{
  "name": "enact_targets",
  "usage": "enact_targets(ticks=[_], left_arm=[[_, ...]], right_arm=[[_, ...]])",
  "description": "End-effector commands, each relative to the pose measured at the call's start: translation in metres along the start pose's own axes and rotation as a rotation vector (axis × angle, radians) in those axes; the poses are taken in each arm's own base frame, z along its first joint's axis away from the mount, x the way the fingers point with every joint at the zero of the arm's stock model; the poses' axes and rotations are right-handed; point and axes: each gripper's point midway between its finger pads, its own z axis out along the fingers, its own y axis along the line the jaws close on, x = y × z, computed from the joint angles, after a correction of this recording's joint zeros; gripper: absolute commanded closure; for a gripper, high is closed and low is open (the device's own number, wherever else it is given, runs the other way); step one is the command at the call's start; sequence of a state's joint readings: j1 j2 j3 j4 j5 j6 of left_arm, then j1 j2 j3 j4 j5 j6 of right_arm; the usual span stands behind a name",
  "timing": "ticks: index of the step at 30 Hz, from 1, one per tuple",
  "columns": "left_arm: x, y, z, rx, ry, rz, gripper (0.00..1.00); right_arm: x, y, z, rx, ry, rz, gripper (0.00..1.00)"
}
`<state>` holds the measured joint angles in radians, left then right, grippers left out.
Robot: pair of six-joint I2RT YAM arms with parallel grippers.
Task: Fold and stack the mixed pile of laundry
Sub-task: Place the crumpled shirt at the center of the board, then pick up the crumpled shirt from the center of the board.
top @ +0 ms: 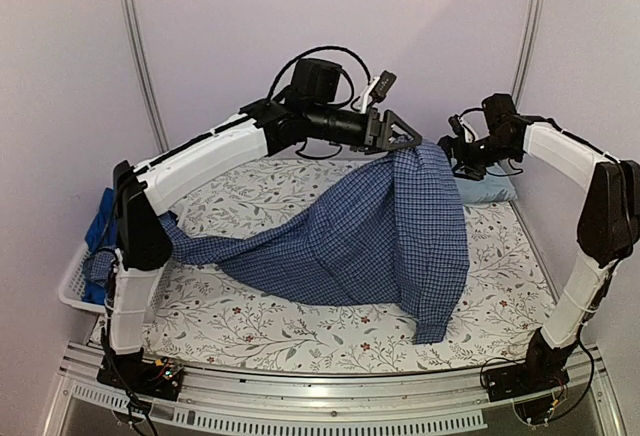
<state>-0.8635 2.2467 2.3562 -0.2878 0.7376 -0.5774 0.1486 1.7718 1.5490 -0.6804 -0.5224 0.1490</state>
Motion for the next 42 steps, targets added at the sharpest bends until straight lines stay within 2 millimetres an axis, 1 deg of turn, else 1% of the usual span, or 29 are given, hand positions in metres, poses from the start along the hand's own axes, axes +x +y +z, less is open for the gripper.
enact_targets(ticks=[1, 2, 5, 7, 9, 10, 12, 14, 15, 16, 18, 20, 23, 27, 31, 34, 35, 36, 37, 38, 39, 40, 41, 42], left_arm=[[0.043, 0.063, -0.101, -0.524, 0.12, 0.047, 0.01], [0.052, 0.067, -0.126, -0.588, 0.125, 0.05, 0.01], [0.078, 0.078, -0.21, -0.742, 0.137, -0.003, 0.0], [0.112, 0.086, -0.251, -0.864, 0.22, -0.033, 0.01], [0.156, 0.096, -0.279, -0.976, 0.343, -0.068, 0.0], [0.177, 0.1, -0.29, -1.017, 0.403, -0.091, 0.0], [0.214, 0.105, -0.307, -1.071, 0.507, -0.132, 0.0], [0.239, 0.111, -0.328, -1.159, 0.603, -0.165, 0.0], [0.243, 0.113, -0.335, -1.198, 0.624, -0.161, 0.0], [0.241, 0.112, -0.336, -1.199, 0.626, -0.158, 0.0], [0.241, 0.117, -0.34, -1.233, 0.647, -0.161, 0.0], [0.249, 0.124, -0.337, -1.234, 0.688, -0.18, 0.0], [0.265, 0.138, -0.332, -1.247, 0.772, -0.216, 0.0], [0.283, 0.159, -0.33, -1.279, 0.892, -0.273, 0.0], [0.295, 0.181, -0.335, -1.356, 1.006, -0.311, 0.0], [0.306, 0.196, -0.345, -1.41, 1.067, -0.335, 0.0], [0.308, 0.2, -0.349, -1.428, 1.082, -0.344, 0.03], [0.309, 0.203, -0.351, -1.437, 1.091, -0.35, 0.12], [0.307, 0.203, -0.354, -1.437, 1.091, -0.363, 0.3], [0.302, 0.204, -0.354, -1.437, 1.082, -0.367, 0.57], [0.291, 0.205, -0.354, -1.447, 1.055, -0.35, 0.83], [0.276, 0.206, -0.351, -1.445, 1.01, -0.327, 0.98], [0.255, 0.204, -0.344, -1.434, 0.941, -0.297, 1.0], [0.23, 0.202, -0.338, -1.429, 0.862, -0.265, 1.0]], right_arm=[[-0.007, 0.035, -0.014, -0.109, 0.002, -0.089, 0.01], [-0.004, 0.04, -0.011, -0.113, 0.014, -0.106, 0.01], [0.011, 0.06, -0.002, -0.142, 0.061, -0.151, 0.01], [0.022, 0.074, 0.005, -0.158, 0.095, -0.184, 0.01], [0.033, 0.083, 0.014, -0.167, 0.125, -0.208, 0.01], [0.038, 0.087, 0.017, -0.175, 0.139, -0.214, 0.01], [0.047, 0.093, 0.025, -0.193, 0.165, -0.224, 0.01], [0.055, 0.098, 0.033, -0.202, 0.191, -0.229, 0.01], [0.057, 0.1, 0.037, -0.203, 0.199, -0.236, 0.01], [0.063, 0.102, 0.043, -0.198, 0.216, -0.243, 0.01], [0.068, 0.106, 0.051, -0.193, 0.242, -0.254, 0.01], [0.075, 0.11, 0.061, -0.191, 0.277, -0.262, 0.01], [0.079, 0.116, 0.07, -0.195, 0.294, -0.273, 0.01], [0.077, 0.115, 0.072, -0.191, 0.29, -0.265, 0.01], [0.077, 0.113, 0.073, -0.18, 0.293, -0.267, 0.01], [0.077, 0.113, 0.074, -0.178, 0.295, -0.266, 0.01], [0.077, 0.113, 0.074, -0.178, 0.297, -0.265, 0.01], [0.077, 0.113, 0.074, -0.18, 0.296, -0.267, 0.01], [0.077, 0.113, 0.074, -0.175, 0.299, -0.269, 0.01], [0.076, 0.111, 0.075, -0.168, 0.296, -0.272, 0.01], [0.076, 0.11, 0.075, -0.162, 0.296, -0.274, 0.01], [0.075, 0.109, 0.075, -0.158, 0.294, -0.275, 0.01], [0.075, 0.109, 0.075, -0.155, 0.293, -0.275, 0.01], [0.074, 0.109, 0.075, -0.154, 0.29, -0.276, 0.01]])
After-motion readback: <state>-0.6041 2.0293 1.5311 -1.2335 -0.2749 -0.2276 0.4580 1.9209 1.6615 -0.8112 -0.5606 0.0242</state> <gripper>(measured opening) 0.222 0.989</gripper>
